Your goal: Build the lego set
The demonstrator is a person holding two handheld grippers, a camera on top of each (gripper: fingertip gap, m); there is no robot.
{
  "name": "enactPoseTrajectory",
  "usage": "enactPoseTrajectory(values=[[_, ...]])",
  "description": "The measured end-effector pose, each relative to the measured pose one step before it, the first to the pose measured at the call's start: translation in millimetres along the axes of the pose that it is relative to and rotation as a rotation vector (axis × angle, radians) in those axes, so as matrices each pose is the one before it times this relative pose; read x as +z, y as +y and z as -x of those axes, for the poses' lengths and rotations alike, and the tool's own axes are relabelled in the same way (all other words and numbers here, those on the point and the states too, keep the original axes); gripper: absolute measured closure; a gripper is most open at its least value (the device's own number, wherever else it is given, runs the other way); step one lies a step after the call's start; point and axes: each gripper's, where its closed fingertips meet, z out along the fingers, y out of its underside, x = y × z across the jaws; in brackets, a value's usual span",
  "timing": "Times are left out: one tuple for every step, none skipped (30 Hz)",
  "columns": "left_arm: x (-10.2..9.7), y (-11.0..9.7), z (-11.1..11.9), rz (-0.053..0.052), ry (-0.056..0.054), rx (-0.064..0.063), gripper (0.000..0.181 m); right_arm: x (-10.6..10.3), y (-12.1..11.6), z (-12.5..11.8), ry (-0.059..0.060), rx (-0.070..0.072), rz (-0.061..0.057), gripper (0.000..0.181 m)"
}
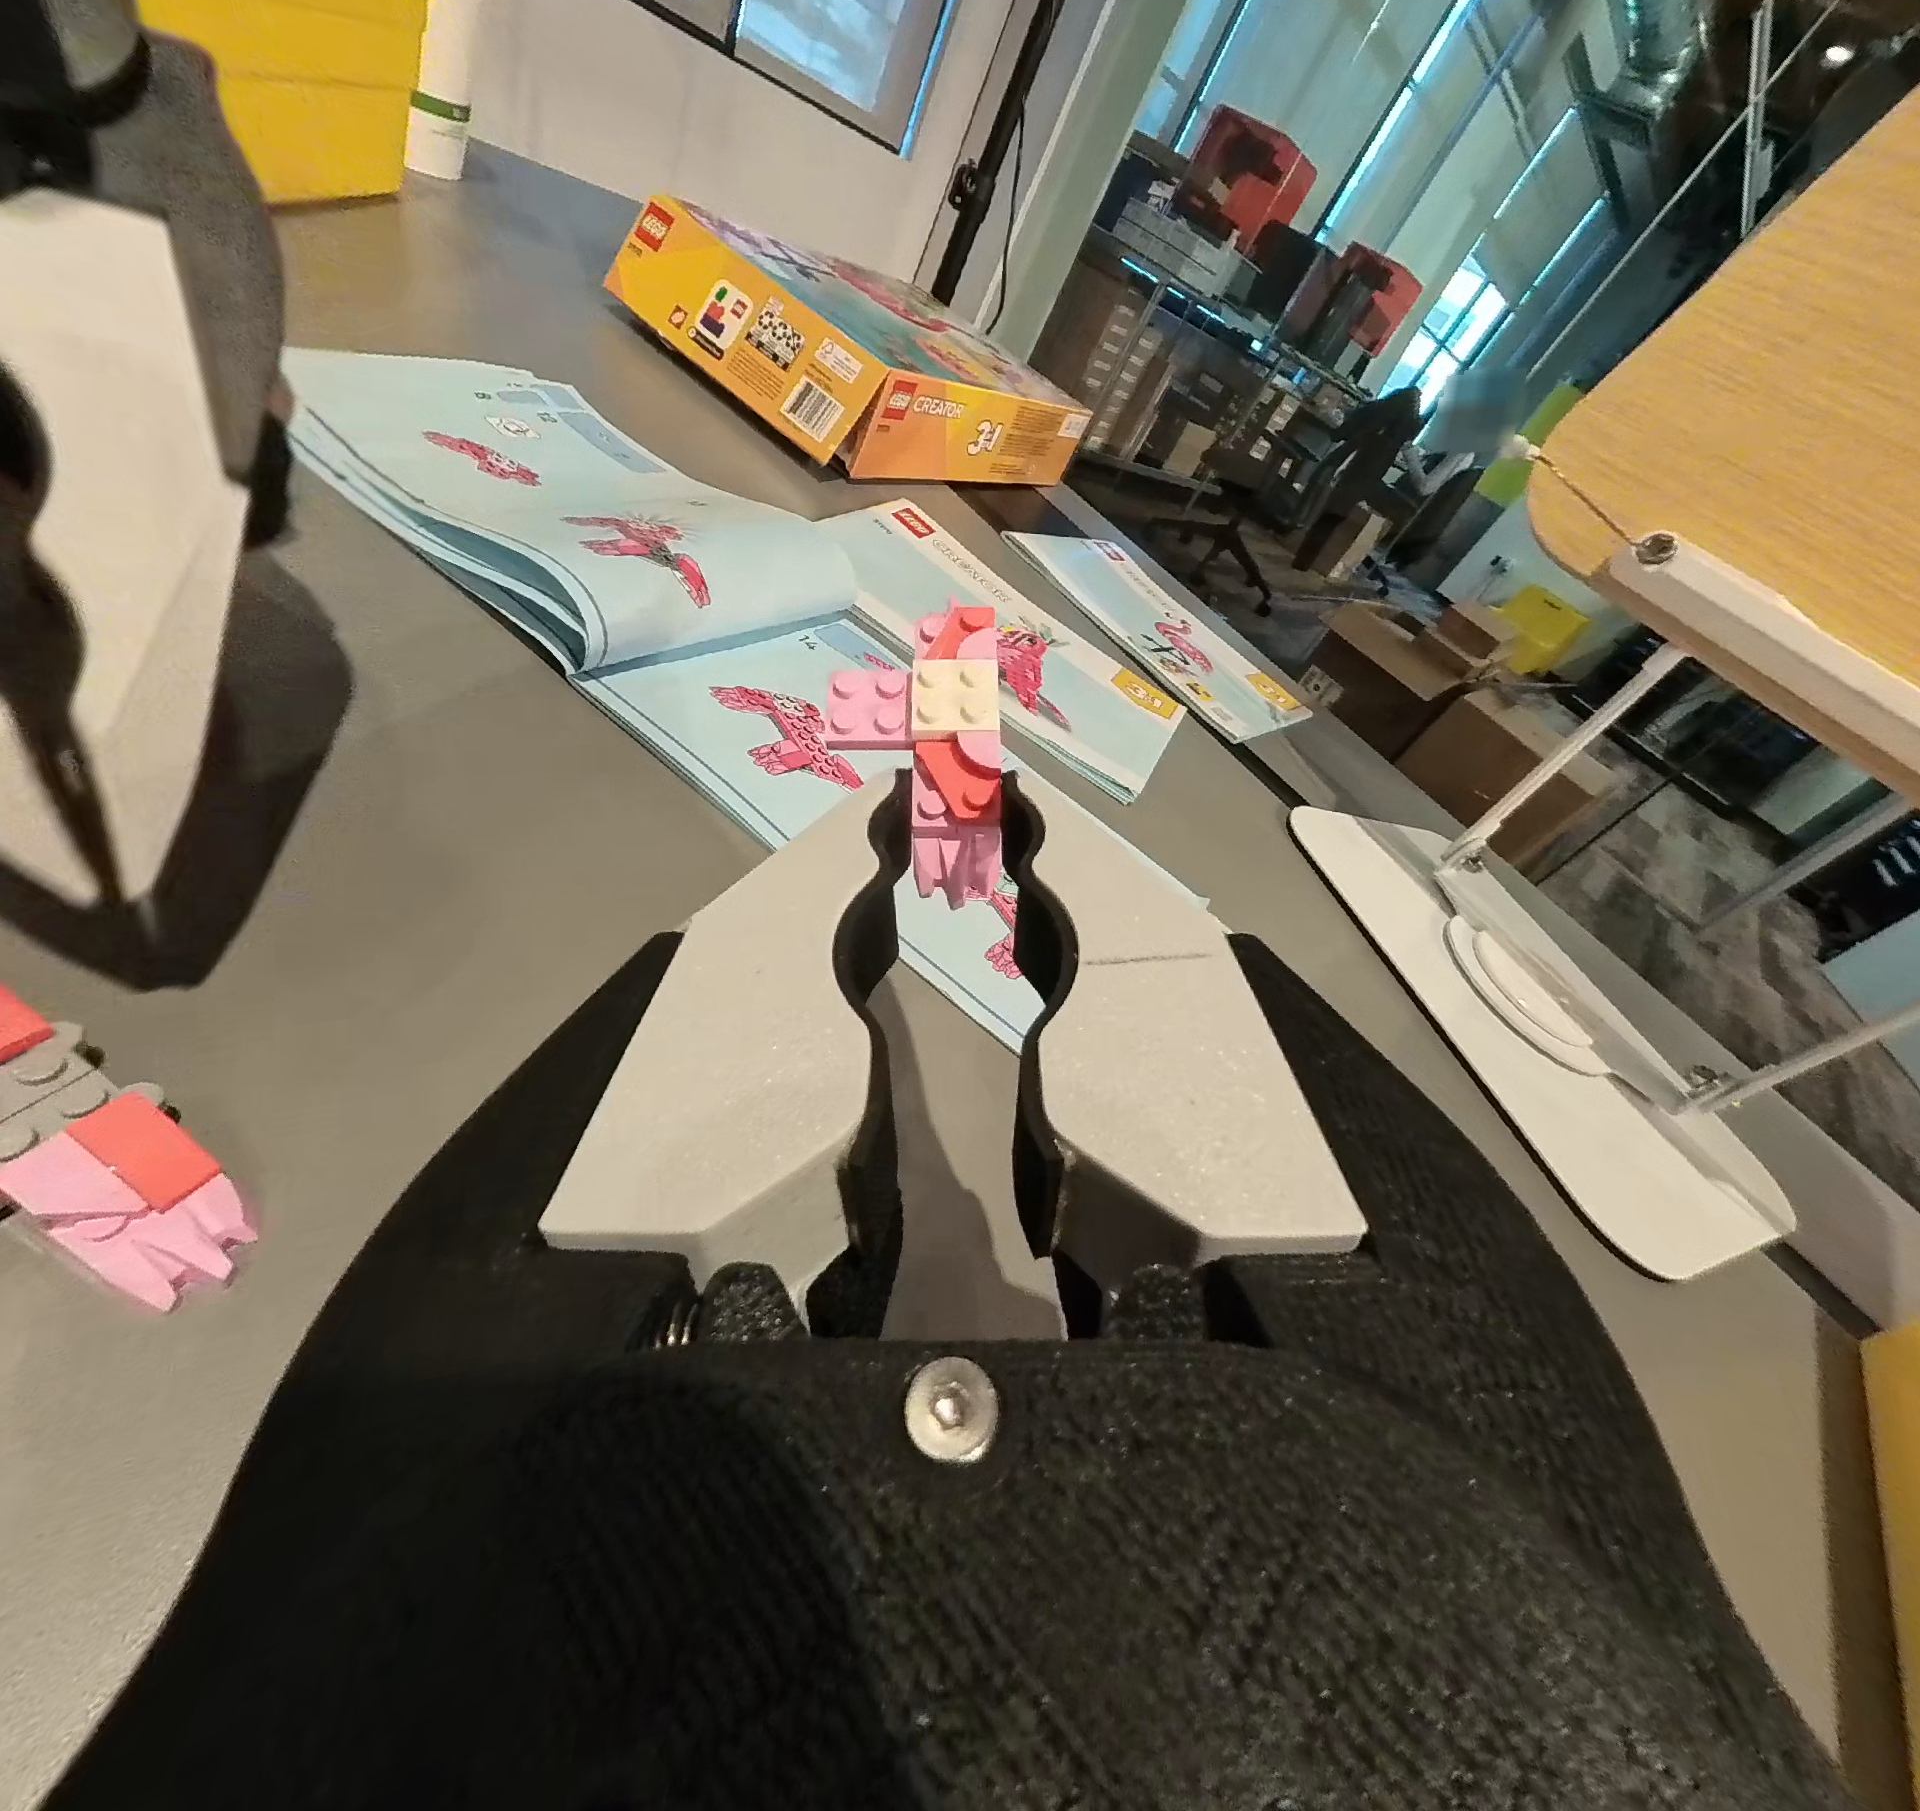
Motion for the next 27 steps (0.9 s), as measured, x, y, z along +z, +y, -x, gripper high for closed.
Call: enactPoseTrajectory(values=[[4.63,1.1,-4.79,0.0177,0.0152,0.0065,0.181,-0.02,-0.07,-0.08,0.001,-0.0009,-0.0001,0.167],[3.6,0.9,-4.06,0.0159,0.0116,0.0064,0.181,-0.13,-0.18,-0.26,0.0012,0.0005,-0.0011,0.167],[3.19,1.44,-2.99,0.0187,0.0071,0.0041,0.181,-0.15,-0.11,-0.33,0.0013,0.0025,-0.0013,0.167],[1.76,0.14,-0.75,0.0106,-0.0052,-0.0001,0.181,-0.24,-0.2,-0.67,0.0018,0.0039,-0.0017,0.167],[-0.21,0.39,-1.45,0.016,0.0012,-0.0017,0.181,-0.23,-0.22,-0.62,0.0016,0.004,-0.0017,0.167],[-0.95,0.98,-2.49,0.0178,0.0077,-0.0001,0.181,-0.06,-0.11,-0.57,0.0018,0.0033,-0.0012,0.167],[-0.38,0.41,-6.14,0.0108,0.0316,-0.0094,0.181,-0.09,0.02,-0.38,0.0012,0.0015,-0.0002,0.167],[0.33,-1.84,-12.42,-0.0054,0.0773,-0.0207,0.181,0.11,0.1,0.04,0.0,-0.0007,0.0012,0.167],[0.43,-4.77,-14.31,-0.0289,0.0913,-0.0125,0.181,0.19,0.1,0.3,-0.0007,-0.0029,0.0015,0.167],[-0.18,-5.14,-6.36,-0.0331,0.0418,-0.0014,0.181,0.24,0.2,0.48,-0.0006,-0.004,0.0016,0.167],[-2.12,-4.24,3.41,-0.0308,-0.0189,0.008,0.181,0.1,0.0,0.44,-0.0008,-0.0037,0.0013,0.167],[-3.91,-3.19,10.35,-0.0296,-0.0577,-0.0037,0.181,0.13,-0.03,0.3,-0.0005,-0.0021,0.0005,0.167],[-4.33,-1.46,11.7,-0.0215,-0.0599,-0.0177,0.181,-0.05,0.02,-0.08,0.0003,0.0003,-0.0001,0.167],[-3.67,1.32,9.68,-0.0026,-0.0456,-0.0245,0.178,-0.11,-0.23,-0.28,0.001,0.0021,-0.0012,0.167],[-2.15,4.06,6.45,0.0181,-0.0281,-0.0221,0.17,-0.16,-0.17,-0.52,0.0013,0.0034,-0.0018,0.167],[-0.73,5.69,3.19,0.0291,-0.0114,-0.0177,0.164,-0.22,-0.23,-0.52,0.0009,0.0042,-0.0019,0.167],[0.78,6.11,-0.27,0.0338,0.0092,-0.0217,0.156,-0.21,-0.14,-0.45,0.0006,0.0039,-0.0018,0.167],[2.15,5.06,-3.33,0.0292,0.0259,-0.0187,0.151,-0.25,-0.27,-0.27,0.0005,0.0028,-0.0019,0.167],[2.74,3.66,-2.92,0.0217,0.0196,-0.0099,0.147,-0.09,-0.15,-0.15,0.0,0.0016,-0.0013,0.167],[2.7,3.27,-2.64,0.0197,0.0138,-0.0037,0.143,0.01,-0.14,0.05,-0.0005,0.0004,-0.0003,0.167],[2.23,1.91,-2.92,0.0141,0.0144,-0.0044,0.138,-0.07,-0.04,0.08,-0.0004,-0.0005,-0.0002,0.167],[0.9,-1.8,-3.59,-0.0087,0.0177,-0.0052,0.137,0.01,0.0,0.15,-0.0002,-0.0007,-0.0003,0.167],[0.75,-0.57,-5.0,0.0011,0.0277,-0.0076,0.138,0.05,-0.14,0.02,-0.0001,-0.0004,-0.0001,0.167],[1.03,0.19,-4.51,0.0054,0.0227,-0.0058,0.137,0.0,0.0,0.07,-0.0004,0.0002,0.0,0.167],[1.23,-0.27,-6.06,0.0024,0.0296,0.0021,0.138,-0.03,-0.01,0.05,-0.0006,0.0006,-0.0004,0.167],[1.88,-0.23,-8.48,0.0031,0.0433,0.0074,0.14,-0.04,-0.11,0.0,-0.0005,0.0006,-0.0004,0.167],[2.87,-0.73,-8.88,0.0001,0.0438,0.0112,0.141,0.1,-0.01,0.02,-0.0003,0.0005,-0.0002,0.167]])
